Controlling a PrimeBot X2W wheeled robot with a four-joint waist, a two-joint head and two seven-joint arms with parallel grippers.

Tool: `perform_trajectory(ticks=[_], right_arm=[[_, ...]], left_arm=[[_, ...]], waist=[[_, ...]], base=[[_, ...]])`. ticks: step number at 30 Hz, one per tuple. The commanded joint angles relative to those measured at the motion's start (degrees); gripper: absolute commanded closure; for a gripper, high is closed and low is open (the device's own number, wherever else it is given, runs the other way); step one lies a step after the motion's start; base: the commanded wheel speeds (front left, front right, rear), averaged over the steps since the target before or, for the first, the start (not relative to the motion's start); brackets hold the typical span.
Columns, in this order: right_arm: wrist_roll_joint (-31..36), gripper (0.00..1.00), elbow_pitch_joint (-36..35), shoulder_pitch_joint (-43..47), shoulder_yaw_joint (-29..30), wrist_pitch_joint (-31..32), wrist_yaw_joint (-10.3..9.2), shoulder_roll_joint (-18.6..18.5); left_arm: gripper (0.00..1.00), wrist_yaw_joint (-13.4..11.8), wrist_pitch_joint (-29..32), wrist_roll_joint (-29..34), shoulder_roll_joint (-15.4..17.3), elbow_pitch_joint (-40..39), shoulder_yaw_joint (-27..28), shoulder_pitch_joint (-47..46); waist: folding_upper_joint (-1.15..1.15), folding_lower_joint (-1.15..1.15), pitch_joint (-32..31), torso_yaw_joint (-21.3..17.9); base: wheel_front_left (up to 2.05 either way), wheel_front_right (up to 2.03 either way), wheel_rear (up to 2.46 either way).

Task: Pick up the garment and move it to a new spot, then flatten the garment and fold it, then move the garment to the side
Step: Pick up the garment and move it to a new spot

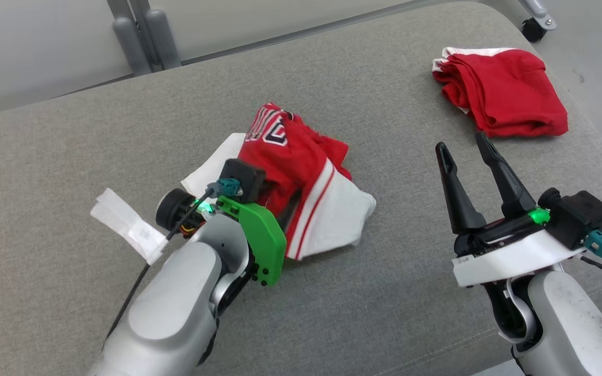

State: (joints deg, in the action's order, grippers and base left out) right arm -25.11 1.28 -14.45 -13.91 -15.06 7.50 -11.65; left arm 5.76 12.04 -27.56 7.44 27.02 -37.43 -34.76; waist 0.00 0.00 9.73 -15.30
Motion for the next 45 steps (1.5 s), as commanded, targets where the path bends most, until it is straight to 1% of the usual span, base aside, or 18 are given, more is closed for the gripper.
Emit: perform_trajectory(ticks=[1,3,6,9,11,14,18,21,25,26,30,34,38,40,41,45], right_arm=[[-0.3,0.0,0.3,-0.7,0.0,-0.1,-0.02,-0.4],[-0.3,0.0,0.8,-0.5,0.1,-0.1,-0.02,-1.0],[-0.1,0.0,0.9,0.0,0.2,-0.1,-0.02,-1.5],[0.2,0.0,0.8,1.2,0.8,-0.1,-0.02,-2.0],[0.2,0.0,0.9,1.7,1.2,-0.1,-0.02,-2.4],[0.2,0.0,0.9,2.8,1.6,-0.1,-0.02,-2.8],[0.0,0.0,1.2,4.3,2.0,-0.1,-0.02,-3.2],[-0.3,0.0,1.5,5.6,2.7,-0.1,-0.02,-3.3],[-0.7,0.0,2.2,7.9,4.1,-0.1,-0.02,-3.4],[-0.7,0.0,2.3,8.6,4.8,-0.1,-0.02,-3.2],[-0.4,0.0,2.4,10.5,6.3,-0.1,-0.02,-2.7],[-0.5,0.0,3.0,11.6,6.9,-0.1,-0.02,-2.7],[-0.5,0.0,3.2,12.5,7.9,-0.1,-0.02,-2.5],[-0.4,0.0,3.2,12.8,8.1,-0.1,-0.02,-2.5],[-0.4,0.0,3.3,12.6,8.1,-0.1,-0.02,-2.7],[-0.5,0.0,3.2,11.9,7.6,-0.1,-0.02,-3.0]], left_arm=[[0.0,0.4,-2.4,0.3,-0.8,2.2,-0.3,-0.8],[0.0,0.8,-4.9,-0.1,-1.6,4.8,-0.6,-2.1],[0.0,1.1,-8.0,-0.1,-1.8,6.5,-0.8,-3.2],[0.0,1.2,-10.6,-0.3,-0.9,5.6,-0.2,-3.8],[0.0,0.5,-12.1,-0.6,0.5,3.9,0.9,-3.3],[0.0,-1.2,-14.3,-1.0,3.1,0.2,3.2,-1.5],[0.0,-4.8,-16.6,-1.3,7.9,-6.5,6.9,2.6],[0.0,-7.9,-18.5,-2.4,10.9,-11.5,10.0,7.8],[0.0,-11.8,-21.9,-3.3,13.0,-16.2,13.3,15.4],[0.0,-12.7,-23.0,-3.8,12.8,-17.3,14.2,17.5],[0.0,-15.5,-25.6,-3.0,13.5,-19.2,16.1,24.2],[0.0,-17.0,-26.9,-2.1,12.5,-20.1,17.4,29.4],[0.0,-17.0,-27.3,-0.7,10.9,-21.5,19.7,33.1],[0.0,-16.2,-27.3,0.4,10.0,-22.4,20.9,34.6],[0.0,-15.3,-27.3,1.6,9.2,-22.8,21.6,35.3],[0.0,-14.2,-27.3,2.8,8.0,-23.0,22.5,35.3]], waist=[[0.0,0.0,-0.2,0.7],[0.0,0.0,-0.6,1.7],[0.0,0.0,-1.7,3.4],[0.0,0.0,-3.2,5.3],[0.0,0.0,-4.3,6.5],[0.0,0.0,-5.6,8.1],[0.0,0.0,-6.9,10.0],[0.0,0.0,-7.6,11.3],[0.0,0.0,-8.2,12.9],[0.0,0.0,-8.4,13.3],[0.0,0.0,-8.9,14.1],[0.0,0.0,-9.2,14.1],[0.0,0.0,-9.6,14.1],[0.0,0.0,-9.7,14.0],[0.0,0.0,-9.8,14.0],[0.0,0.0,-10.1,13.8]], base=[[0.0,0.0,0.0],[0.0,0.0,0.0],[0.0,0.0,0.0],[0.0,0.0,0.0],[0.0,0.0,0.0],[0.0,0.0,0.0],[0.0,0.0,0.0],[0.0,0.0,0.0],[0.0,0.0,0.0],[0.0,0.0,0.0],[0.0,0.0,0.0],[0.0,0.0,0.0],[0.0,0.0,0.0],[0.0,0.0,0.0],[0.0,0.0,0.0],[0.0,0.0,0.0]])
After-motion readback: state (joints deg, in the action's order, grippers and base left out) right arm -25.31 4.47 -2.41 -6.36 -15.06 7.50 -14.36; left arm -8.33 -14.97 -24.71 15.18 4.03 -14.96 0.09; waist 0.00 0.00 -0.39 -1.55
